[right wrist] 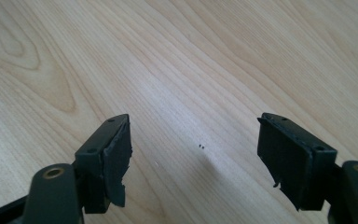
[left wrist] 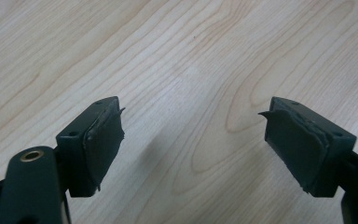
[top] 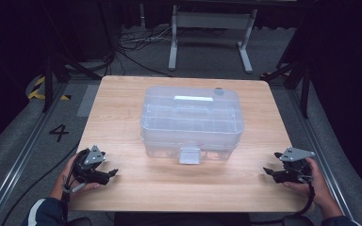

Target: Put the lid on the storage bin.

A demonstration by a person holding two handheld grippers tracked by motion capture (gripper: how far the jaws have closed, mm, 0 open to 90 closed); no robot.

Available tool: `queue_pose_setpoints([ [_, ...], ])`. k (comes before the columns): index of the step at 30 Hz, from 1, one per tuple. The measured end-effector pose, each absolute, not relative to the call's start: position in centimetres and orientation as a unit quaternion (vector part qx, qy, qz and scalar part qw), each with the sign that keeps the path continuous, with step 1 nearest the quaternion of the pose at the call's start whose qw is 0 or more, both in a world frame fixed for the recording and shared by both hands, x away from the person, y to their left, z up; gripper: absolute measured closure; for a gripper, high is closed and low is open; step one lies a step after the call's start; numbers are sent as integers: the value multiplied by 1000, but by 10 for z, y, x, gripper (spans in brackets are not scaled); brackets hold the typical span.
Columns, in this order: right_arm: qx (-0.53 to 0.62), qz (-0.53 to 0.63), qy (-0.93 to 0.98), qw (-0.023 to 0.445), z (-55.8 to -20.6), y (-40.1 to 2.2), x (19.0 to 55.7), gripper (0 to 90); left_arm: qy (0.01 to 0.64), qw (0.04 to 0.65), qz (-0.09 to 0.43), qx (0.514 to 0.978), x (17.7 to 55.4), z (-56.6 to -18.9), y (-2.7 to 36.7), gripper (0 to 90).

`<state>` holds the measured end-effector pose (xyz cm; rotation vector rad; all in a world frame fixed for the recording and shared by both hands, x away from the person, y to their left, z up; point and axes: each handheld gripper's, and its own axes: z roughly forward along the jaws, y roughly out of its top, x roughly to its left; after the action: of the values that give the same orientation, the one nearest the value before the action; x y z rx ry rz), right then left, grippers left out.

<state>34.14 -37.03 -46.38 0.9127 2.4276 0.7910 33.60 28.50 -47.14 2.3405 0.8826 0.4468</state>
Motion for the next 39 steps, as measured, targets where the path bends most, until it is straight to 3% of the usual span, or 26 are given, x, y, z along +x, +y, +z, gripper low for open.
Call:
queue_pose_setpoints([
  [14,412,345,822,187,-488,-396,337,228,374,328,131,858,333,-486,309,168],
  [39,421,357,815,177,-491,-398,339,207,393,337,145,843,329,-490,308,152],
])
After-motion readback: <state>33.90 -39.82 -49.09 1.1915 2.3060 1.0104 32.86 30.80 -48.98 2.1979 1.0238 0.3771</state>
